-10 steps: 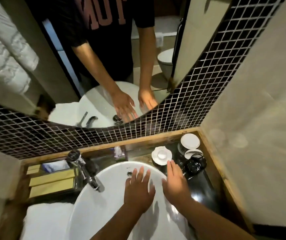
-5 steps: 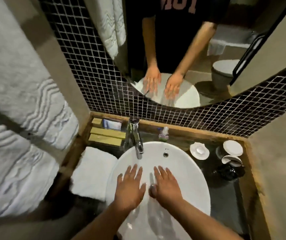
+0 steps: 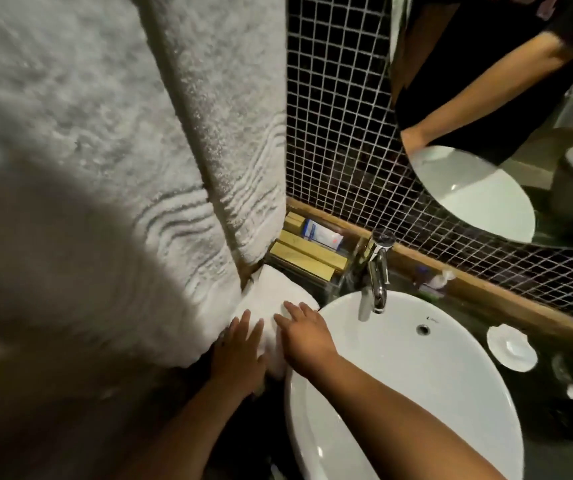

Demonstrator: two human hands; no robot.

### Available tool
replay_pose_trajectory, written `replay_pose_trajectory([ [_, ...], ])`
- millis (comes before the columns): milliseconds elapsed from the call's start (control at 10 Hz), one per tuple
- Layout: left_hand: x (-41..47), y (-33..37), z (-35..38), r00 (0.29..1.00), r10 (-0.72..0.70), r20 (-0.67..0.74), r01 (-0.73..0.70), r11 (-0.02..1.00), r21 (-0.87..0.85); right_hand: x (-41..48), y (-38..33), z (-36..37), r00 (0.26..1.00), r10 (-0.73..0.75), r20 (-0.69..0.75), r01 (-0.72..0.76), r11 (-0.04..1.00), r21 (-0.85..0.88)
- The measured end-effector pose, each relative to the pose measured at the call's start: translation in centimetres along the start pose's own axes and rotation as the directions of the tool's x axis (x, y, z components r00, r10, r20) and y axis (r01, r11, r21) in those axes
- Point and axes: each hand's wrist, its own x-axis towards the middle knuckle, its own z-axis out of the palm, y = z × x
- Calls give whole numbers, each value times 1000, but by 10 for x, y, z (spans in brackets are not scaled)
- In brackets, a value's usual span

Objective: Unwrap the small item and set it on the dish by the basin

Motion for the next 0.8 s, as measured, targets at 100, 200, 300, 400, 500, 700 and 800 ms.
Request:
replay_pose_trajectory([
  [100, 9, -16, 15, 998, 63, 19, -63, 998, 5, 10, -3, 22, 1000, -16, 4, 16, 999, 28],
  [200, 16, -21, 25, 998, 67, -16, -66, 997, 33, 16, 3, 33, 996, -64, 55, 67, 996, -58],
  [300, 17, -16, 30, 999, 22, -27, -21, 1000, 23, 22, 10, 37, 995, -88, 48, 94, 984, -149],
  [400, 18, -10, 31, 1000, -5, -22, 5, 1000, 22, 30, 12, 29, 993, -99, 63, 111, 970, -217],
  [500, 22, -7, 30, 999, -13, -39, 13, 1000, -9, 39, 17, 24, 991, -114, 67, 128, 955, -269],
  [700, 31, 1, 22, 999, -21, -40, 25, 995, 97, 37, 20, 28, 992, -117, 49, 124, 969, -214],
  [800, 31, 12, 9, 999, -48, 10, 46, 988, 146, 23, 19, 21, 990, -120, 78, 131, 978, -162],
])
